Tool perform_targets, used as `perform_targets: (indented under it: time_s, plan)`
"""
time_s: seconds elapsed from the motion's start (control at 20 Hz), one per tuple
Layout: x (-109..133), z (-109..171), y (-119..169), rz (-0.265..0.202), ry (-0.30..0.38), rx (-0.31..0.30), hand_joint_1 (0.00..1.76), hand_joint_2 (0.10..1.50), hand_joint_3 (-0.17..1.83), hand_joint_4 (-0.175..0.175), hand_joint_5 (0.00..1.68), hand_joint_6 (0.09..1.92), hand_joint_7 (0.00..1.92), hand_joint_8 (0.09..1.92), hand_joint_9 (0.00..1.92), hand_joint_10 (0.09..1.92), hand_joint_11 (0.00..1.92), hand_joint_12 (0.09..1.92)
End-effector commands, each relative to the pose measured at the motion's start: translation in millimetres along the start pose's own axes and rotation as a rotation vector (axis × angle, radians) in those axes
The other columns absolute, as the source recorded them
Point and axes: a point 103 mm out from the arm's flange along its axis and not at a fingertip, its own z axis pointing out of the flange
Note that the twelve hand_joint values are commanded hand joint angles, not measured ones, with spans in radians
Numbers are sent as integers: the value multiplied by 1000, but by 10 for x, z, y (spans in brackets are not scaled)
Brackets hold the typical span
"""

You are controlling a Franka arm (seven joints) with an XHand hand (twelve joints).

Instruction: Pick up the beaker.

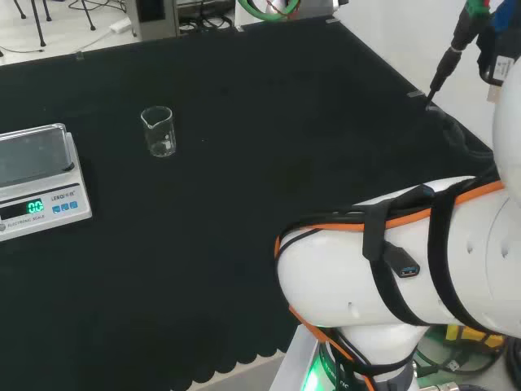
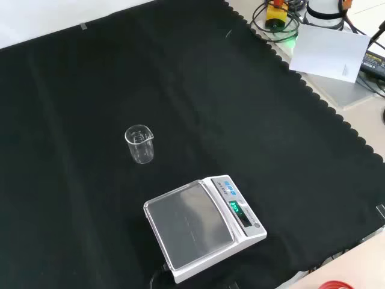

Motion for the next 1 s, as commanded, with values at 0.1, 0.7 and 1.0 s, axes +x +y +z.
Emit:
perform_targets:
  time_s: [0.1,0.7,1.0]
  plan:
    - [-96,36,62,-6,-10,-5,387,585,322,31,32,88,156,671,205,854,13,1564]
    - [254,1191,1325,-21,-31,55,403,641,208,29,58,87,142,683,213,885,0,1614]
    - [650,1910,1996,-39,-26,74,425,649,199,27,44,87,114,678,211,882,0,1613]
